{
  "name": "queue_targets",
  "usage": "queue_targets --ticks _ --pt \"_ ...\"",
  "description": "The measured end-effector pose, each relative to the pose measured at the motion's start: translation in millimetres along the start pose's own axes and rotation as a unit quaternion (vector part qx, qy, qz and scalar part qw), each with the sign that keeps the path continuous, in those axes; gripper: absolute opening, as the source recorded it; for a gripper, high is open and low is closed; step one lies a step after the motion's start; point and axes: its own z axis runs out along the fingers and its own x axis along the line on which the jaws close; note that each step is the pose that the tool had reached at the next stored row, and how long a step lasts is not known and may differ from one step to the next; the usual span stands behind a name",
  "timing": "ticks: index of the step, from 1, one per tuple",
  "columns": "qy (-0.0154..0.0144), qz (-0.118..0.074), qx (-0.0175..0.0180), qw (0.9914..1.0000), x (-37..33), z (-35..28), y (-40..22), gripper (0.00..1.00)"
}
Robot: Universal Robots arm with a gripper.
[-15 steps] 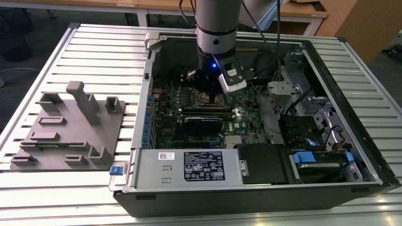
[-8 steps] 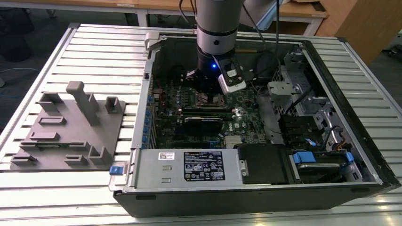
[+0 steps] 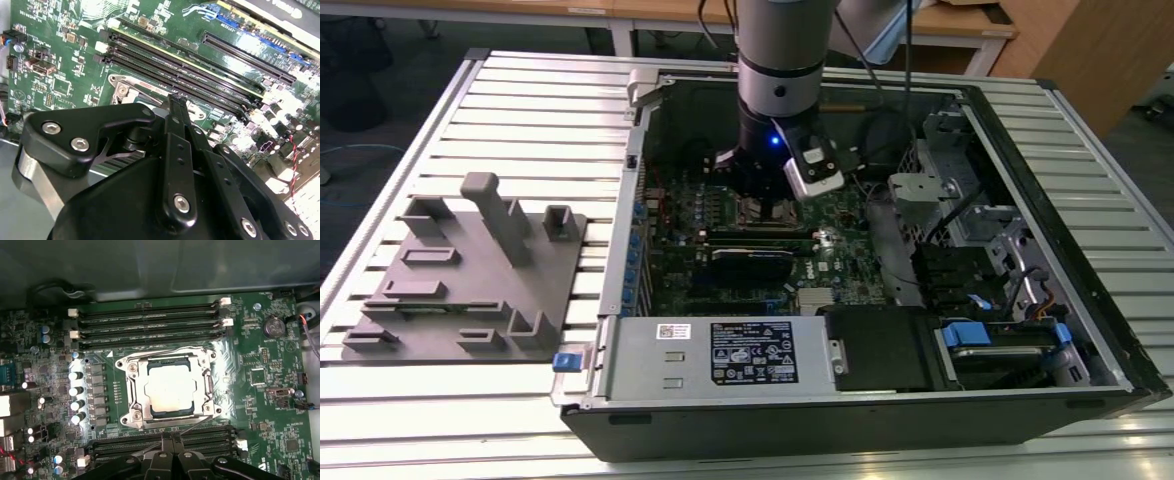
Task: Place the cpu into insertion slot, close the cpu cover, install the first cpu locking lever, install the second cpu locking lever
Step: 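Install the second cpu locking lever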
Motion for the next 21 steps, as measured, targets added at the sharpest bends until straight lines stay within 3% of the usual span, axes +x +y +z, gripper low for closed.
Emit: queue_targets --ticks 7,13,21 --pt "0.0013 -0.032 -0.0016 0.99947 3.5 2.0 -0.4 0.10" --pt "0.0017 -0.042 -0.0021 0.99913 12.6 6.1 -1.5 0.10" --pt "0.0017 -0.042 -0.0019 0.99912 14.4 10.4 -2.0 0.10"
